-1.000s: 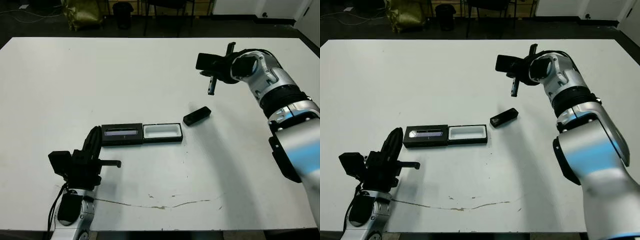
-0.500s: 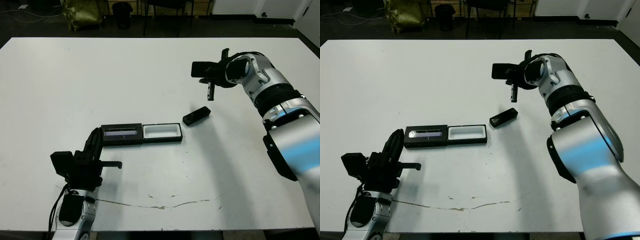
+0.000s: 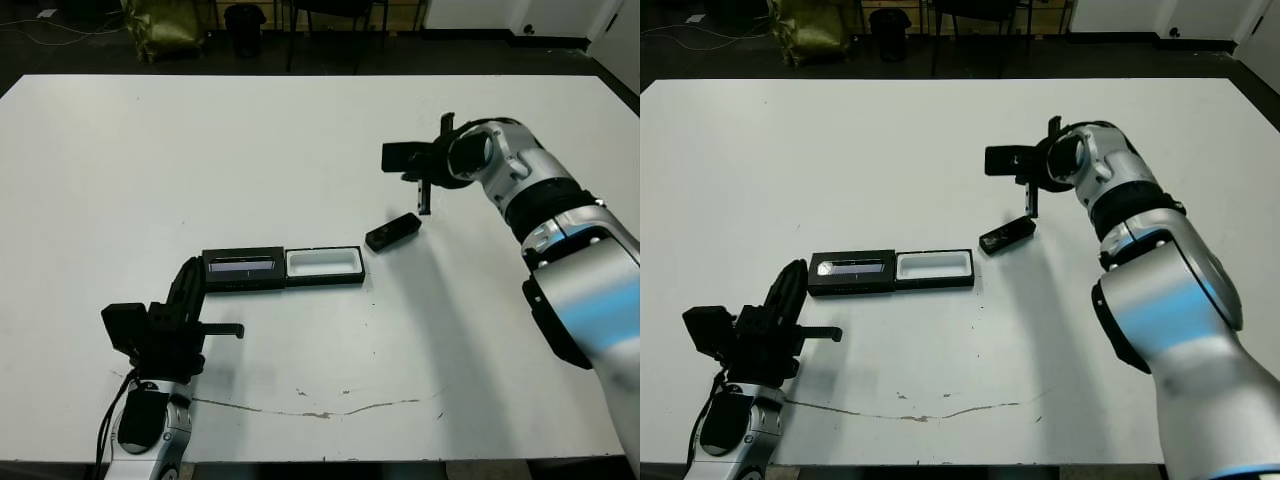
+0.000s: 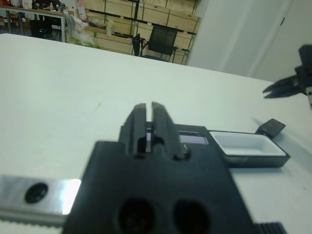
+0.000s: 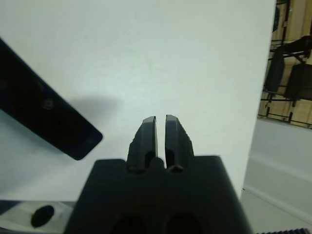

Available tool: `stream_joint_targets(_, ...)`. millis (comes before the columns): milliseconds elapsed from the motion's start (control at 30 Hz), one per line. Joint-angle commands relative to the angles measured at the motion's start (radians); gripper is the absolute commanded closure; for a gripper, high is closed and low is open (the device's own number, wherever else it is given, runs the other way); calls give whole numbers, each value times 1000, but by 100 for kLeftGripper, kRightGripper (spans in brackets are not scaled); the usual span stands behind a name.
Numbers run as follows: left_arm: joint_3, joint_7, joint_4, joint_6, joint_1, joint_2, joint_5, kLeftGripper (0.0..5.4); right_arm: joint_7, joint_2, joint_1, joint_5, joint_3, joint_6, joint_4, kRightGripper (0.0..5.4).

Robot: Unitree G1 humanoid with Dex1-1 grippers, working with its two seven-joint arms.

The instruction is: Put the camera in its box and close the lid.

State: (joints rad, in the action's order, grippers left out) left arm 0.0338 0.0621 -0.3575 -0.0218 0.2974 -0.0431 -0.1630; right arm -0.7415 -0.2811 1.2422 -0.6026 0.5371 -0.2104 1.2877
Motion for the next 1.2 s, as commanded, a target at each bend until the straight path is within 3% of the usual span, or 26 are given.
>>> stream_joint_targets(33, 0, 10, 22, -4, 8, 4, -5, 538, -26, 9, -37, 24, -23, 26, 21, 540)
stream_joint_targets(333, 1, 11, 25, -2, 2, 2, -1, 538, 20, 8, -67, 6, -12, -7, 10, 540)
stream_joint_targets(1200, 5, 3, 19, 5, 16, -4, -9, 538, 1, 10, -86, 3, -8, -9, 17, 540)
